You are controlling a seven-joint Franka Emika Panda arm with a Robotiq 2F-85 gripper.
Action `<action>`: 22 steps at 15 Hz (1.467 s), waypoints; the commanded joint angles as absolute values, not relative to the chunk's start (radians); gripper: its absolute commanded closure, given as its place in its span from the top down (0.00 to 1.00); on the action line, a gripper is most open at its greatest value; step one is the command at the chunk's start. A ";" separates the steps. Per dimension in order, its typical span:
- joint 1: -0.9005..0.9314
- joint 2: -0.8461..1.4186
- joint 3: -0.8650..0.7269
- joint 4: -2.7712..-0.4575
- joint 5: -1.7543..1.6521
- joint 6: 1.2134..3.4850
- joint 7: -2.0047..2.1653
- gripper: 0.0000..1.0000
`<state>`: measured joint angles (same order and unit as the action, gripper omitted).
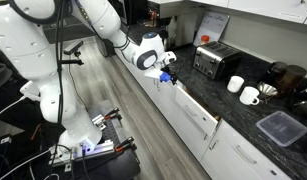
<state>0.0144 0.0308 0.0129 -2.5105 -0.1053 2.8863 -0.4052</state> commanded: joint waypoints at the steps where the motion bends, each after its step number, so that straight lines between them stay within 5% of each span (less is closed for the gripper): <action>1: -0.008 0.136 0.055 -2.456 0.007 2.995 -0.675 1.00; 8: -0.254 0.233 0.338 -2.360 0.180 2.943 -1.190 1.00; 22: -0.358 0.215 0.257 -2.369 0.147 2.929 -1.383 1.00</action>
<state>-0.3578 0.2153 0.2569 -2.3695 0.1470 2.9289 -1.3832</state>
